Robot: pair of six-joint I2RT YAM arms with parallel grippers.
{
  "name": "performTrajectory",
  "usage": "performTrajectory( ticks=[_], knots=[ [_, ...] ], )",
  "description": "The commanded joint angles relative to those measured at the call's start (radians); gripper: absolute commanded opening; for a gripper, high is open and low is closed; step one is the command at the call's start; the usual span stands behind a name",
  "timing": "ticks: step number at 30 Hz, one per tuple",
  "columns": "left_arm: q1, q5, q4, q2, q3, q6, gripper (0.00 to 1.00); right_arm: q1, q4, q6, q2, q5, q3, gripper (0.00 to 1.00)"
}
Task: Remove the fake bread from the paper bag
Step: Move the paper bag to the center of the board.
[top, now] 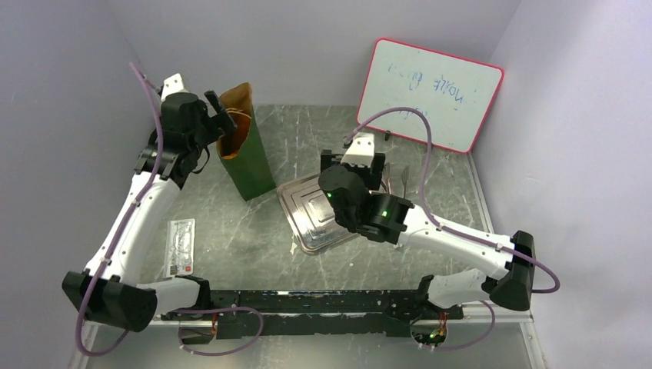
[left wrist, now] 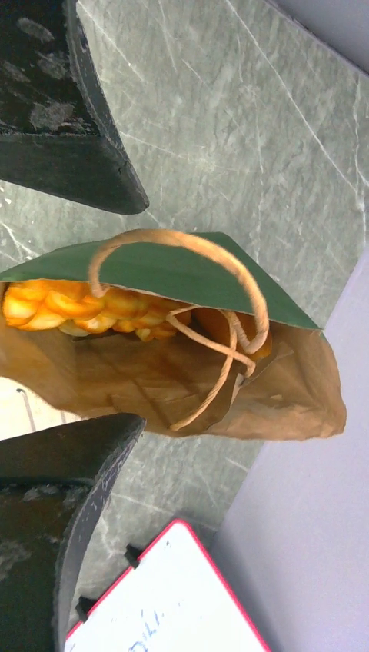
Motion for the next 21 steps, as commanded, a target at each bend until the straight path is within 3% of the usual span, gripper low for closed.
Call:
performTrajectory(
  ticks=[1, 6, 11, 21],
  knots=[
    [0.006, 0.068, 0.006, -0.077, -0.017, 0.033, 0.94, -0.031, -0.095, 0.113, -0.035, 0.008, -0.031, 0.84],
    [0.006, 0.068, -0.001, -0.077, -0.077, 0.048, 0.89, -0.035, -0.136, 0.152, -0.037, 0.007, -0.037, 0.84],
    [0.006, 0.078, 0.025, -0.06, -0.121, 0.051, 0.76, -0.047, -0.207, 0.203, -0.042, 0.025, -0.034, 0.84],
    [0.011, 0.055, 0.066, 0.038, -0.103, 0.075, 0.71, -0.179, -0.289, 0.268, -0.088, -0.039, -0.117, 0.85]
  ],
)
